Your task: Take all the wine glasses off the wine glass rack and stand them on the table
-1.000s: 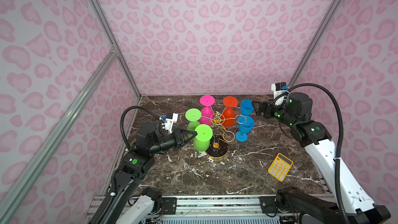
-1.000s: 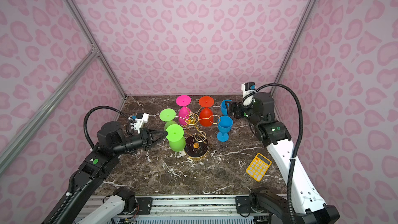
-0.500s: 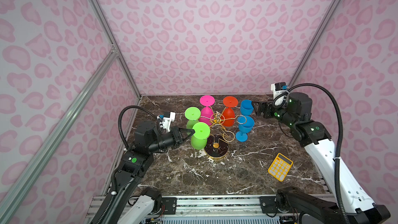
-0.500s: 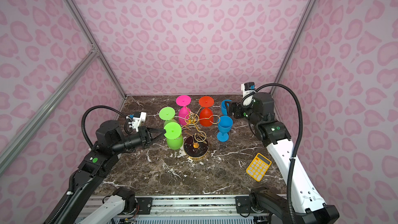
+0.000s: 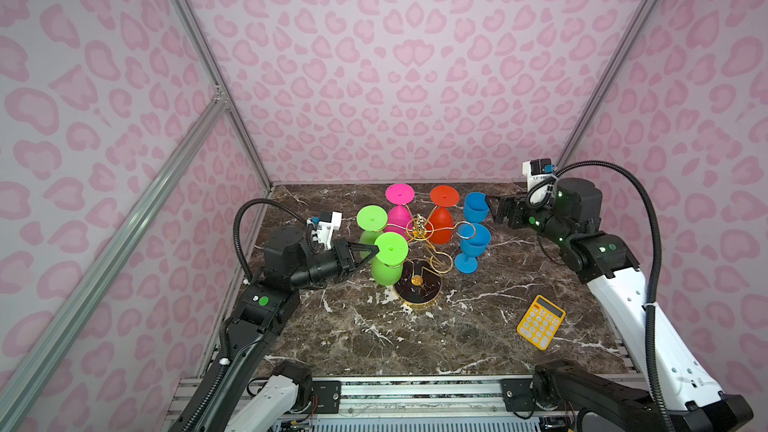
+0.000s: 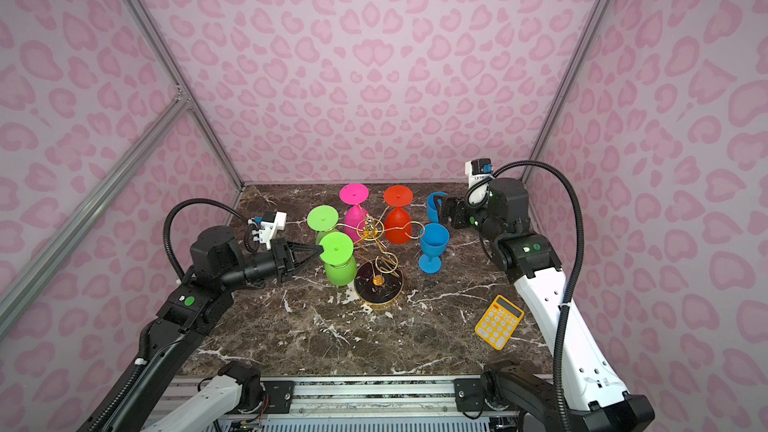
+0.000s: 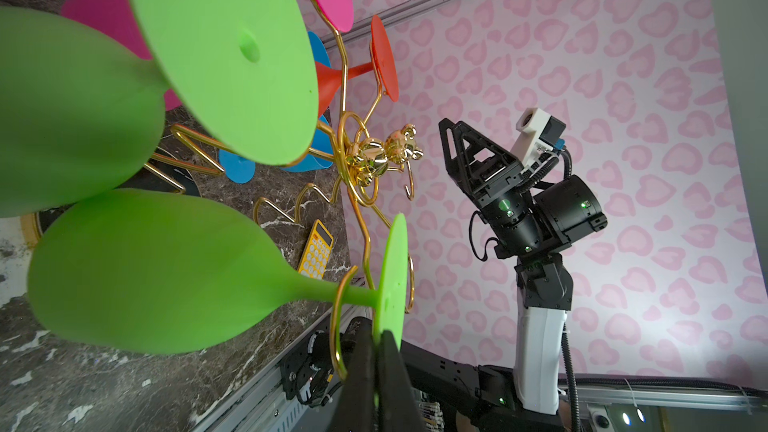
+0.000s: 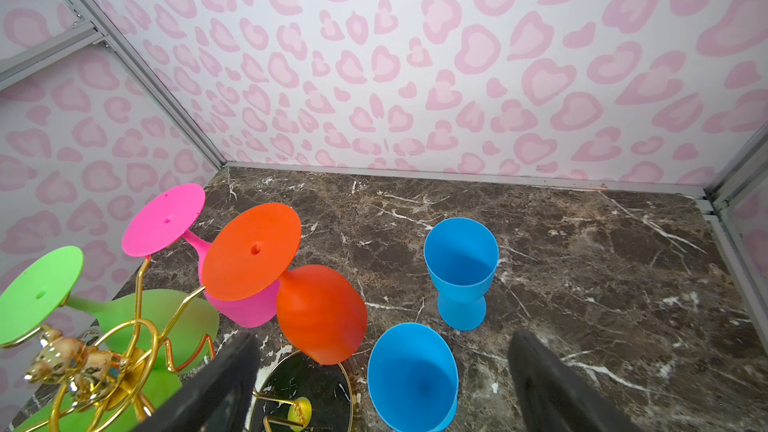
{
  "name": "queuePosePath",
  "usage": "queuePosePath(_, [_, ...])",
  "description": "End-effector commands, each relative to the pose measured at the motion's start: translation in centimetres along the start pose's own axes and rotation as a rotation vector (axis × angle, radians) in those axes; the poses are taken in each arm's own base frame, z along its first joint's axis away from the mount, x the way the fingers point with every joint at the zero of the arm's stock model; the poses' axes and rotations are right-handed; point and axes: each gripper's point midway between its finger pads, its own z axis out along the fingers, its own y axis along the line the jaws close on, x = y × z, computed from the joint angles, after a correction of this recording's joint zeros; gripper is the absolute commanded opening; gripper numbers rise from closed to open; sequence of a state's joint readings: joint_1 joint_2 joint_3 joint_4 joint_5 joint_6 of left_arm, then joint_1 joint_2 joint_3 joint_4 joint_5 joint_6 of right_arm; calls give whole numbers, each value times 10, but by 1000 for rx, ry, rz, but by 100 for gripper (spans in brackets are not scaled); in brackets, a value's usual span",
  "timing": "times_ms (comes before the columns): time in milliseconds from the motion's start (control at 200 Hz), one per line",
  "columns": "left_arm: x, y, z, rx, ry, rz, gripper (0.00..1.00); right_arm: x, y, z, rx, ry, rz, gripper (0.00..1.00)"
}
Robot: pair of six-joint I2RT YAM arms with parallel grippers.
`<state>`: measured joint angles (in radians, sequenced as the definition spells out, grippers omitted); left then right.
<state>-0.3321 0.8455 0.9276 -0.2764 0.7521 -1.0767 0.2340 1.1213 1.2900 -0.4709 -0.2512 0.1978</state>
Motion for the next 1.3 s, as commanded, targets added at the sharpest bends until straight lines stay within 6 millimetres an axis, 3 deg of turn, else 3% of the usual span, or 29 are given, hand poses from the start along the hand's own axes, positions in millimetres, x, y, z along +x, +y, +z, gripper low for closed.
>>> queuePosePath(0, [-9, -18, -1, 52, -27, 53, 4, -1, -1, -1, 8, -3, -7, 95])
queuePosePath(1295, [-18, -14, 16, 37, -34, 50, 4, 1, -2, -3, 17, 1, -17, 95])
